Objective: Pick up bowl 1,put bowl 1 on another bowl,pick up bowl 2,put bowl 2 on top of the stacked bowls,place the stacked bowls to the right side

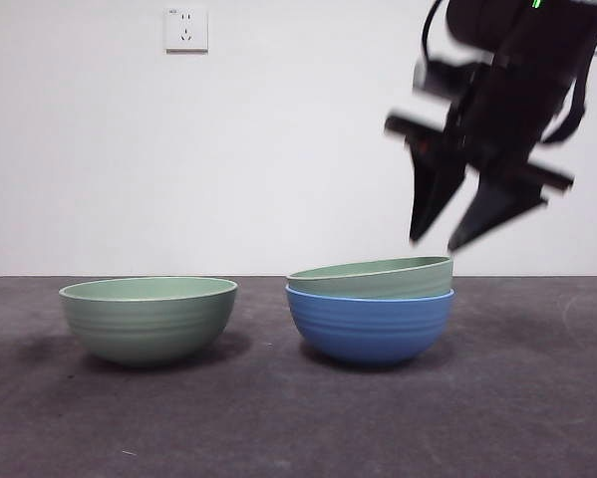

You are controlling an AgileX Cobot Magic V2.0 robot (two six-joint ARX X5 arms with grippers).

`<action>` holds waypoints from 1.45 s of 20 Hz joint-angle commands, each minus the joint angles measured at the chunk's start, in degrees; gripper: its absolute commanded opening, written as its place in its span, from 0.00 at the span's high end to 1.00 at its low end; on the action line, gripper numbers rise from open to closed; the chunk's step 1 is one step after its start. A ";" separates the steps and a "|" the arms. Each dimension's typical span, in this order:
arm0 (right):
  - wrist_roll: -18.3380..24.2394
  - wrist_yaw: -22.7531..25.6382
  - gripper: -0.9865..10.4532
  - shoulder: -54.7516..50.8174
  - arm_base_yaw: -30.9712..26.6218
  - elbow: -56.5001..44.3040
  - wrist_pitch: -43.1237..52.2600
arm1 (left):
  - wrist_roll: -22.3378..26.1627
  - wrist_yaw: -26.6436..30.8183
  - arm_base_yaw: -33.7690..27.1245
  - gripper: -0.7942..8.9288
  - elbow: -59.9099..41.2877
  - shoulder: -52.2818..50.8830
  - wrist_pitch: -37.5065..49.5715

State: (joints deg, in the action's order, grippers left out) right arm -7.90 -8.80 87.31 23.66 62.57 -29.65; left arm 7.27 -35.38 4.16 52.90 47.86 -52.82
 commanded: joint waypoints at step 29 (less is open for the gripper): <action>-0.26 0.17 0.74 -40.24 0.04 -0.13 -23.30 | -15.43 27.36 11.47 0.80 0.02 38.34 25.22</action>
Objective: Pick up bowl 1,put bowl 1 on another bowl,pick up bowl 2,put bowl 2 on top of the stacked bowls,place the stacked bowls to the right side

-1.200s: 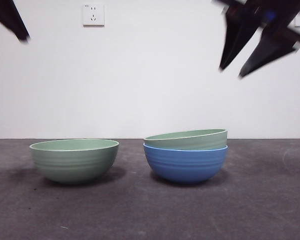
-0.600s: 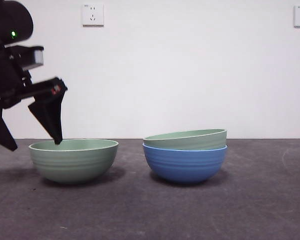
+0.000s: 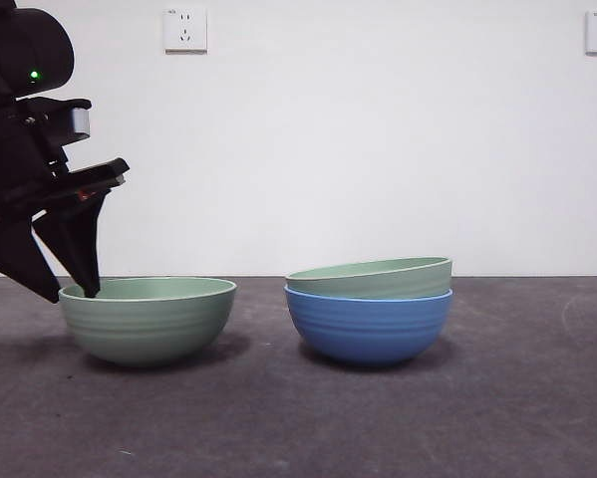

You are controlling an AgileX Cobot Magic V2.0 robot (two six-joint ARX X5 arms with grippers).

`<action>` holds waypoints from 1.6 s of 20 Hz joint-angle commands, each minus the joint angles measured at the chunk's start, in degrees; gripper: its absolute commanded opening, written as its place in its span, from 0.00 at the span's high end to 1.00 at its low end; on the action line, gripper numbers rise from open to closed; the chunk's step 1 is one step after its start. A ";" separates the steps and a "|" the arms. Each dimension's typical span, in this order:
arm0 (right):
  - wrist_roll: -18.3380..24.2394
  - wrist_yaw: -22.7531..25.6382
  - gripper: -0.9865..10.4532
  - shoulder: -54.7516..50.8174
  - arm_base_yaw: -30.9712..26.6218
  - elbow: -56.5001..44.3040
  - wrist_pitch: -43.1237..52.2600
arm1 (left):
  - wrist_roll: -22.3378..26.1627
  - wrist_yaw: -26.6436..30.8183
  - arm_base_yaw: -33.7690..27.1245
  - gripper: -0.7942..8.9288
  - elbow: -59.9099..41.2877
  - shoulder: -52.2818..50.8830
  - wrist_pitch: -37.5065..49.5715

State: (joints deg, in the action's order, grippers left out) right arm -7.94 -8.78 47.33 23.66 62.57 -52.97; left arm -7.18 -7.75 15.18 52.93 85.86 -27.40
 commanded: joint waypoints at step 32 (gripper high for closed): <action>-0.09 0.15 0.74 -3.15 0.04 -0.13 -4.76 | -6.51 -2.78 18.16 0.92 30.05 12.50 -7.74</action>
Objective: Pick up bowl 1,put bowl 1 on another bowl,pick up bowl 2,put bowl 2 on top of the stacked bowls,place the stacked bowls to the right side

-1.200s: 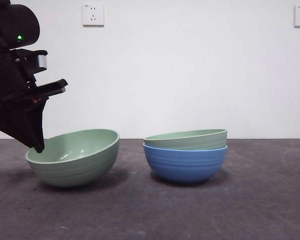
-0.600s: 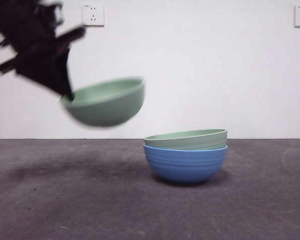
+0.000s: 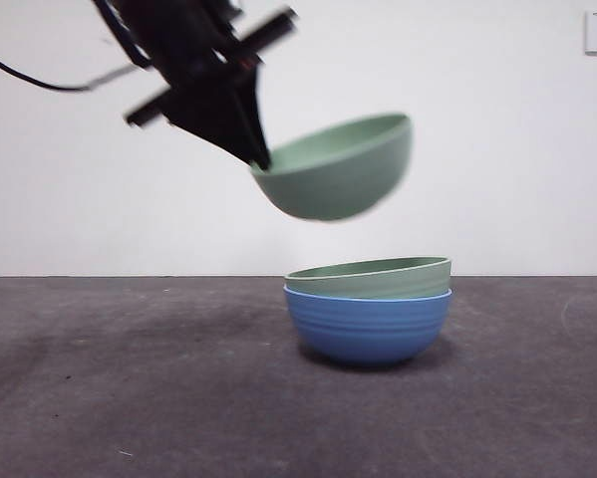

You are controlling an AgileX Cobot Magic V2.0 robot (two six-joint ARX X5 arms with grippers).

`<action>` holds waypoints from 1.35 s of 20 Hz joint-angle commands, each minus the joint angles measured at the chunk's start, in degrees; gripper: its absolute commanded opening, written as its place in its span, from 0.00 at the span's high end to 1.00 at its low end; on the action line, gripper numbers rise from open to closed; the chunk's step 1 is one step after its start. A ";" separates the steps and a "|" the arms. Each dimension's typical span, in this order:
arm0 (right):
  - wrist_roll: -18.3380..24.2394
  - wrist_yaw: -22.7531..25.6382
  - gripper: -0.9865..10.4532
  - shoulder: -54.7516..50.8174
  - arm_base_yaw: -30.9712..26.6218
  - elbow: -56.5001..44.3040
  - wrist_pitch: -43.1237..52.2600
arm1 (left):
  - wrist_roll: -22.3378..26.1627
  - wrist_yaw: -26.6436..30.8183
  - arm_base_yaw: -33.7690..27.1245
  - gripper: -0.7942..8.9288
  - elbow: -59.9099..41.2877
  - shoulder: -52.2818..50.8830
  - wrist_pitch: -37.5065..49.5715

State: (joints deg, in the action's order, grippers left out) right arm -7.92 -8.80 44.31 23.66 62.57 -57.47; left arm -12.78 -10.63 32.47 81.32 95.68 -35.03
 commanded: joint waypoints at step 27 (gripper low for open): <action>0.07 0.20 0.55 2.64 0.04 -0.13 0.22 | 4.15 0.17 3.13 0.55 18.86 10.45 -20.90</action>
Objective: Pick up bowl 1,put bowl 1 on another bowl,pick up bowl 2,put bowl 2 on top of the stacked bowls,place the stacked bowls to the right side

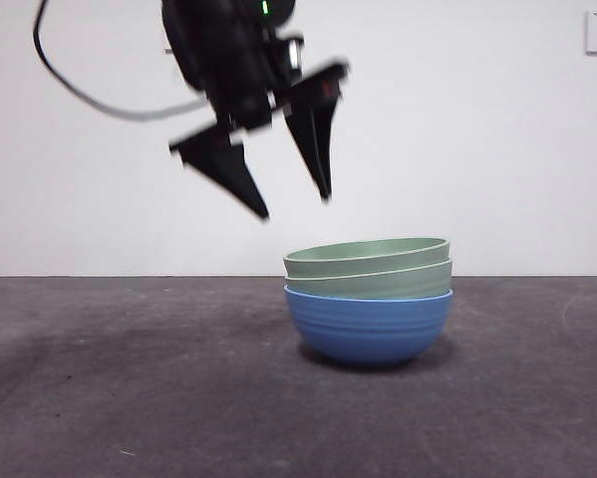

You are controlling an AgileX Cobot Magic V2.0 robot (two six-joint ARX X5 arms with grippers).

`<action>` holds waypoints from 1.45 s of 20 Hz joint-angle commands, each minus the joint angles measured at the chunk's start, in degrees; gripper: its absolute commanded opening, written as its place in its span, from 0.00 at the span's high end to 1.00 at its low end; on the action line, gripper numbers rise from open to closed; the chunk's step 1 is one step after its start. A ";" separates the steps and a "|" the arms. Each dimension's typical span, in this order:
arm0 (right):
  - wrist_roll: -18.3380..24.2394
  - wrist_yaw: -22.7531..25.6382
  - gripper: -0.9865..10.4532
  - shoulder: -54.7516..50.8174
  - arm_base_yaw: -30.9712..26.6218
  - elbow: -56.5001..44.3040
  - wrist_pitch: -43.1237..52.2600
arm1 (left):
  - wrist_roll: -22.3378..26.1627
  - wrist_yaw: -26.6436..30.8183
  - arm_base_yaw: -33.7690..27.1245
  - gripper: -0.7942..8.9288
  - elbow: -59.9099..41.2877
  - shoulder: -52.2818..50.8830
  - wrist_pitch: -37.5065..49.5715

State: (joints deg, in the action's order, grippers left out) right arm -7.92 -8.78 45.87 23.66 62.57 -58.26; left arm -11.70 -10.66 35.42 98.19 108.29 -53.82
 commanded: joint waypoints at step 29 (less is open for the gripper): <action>-11.32 -3.34 0.65 51.52 -0.02 -0.13 27.76 | 8.83 7.61 0.24 0.56 9.16 -38.69 -18.67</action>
State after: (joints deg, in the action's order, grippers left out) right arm -18.70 -12.01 96.71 23.62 62.57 -30.79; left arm -3.46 -3.16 35.42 107.53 69.69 -72.73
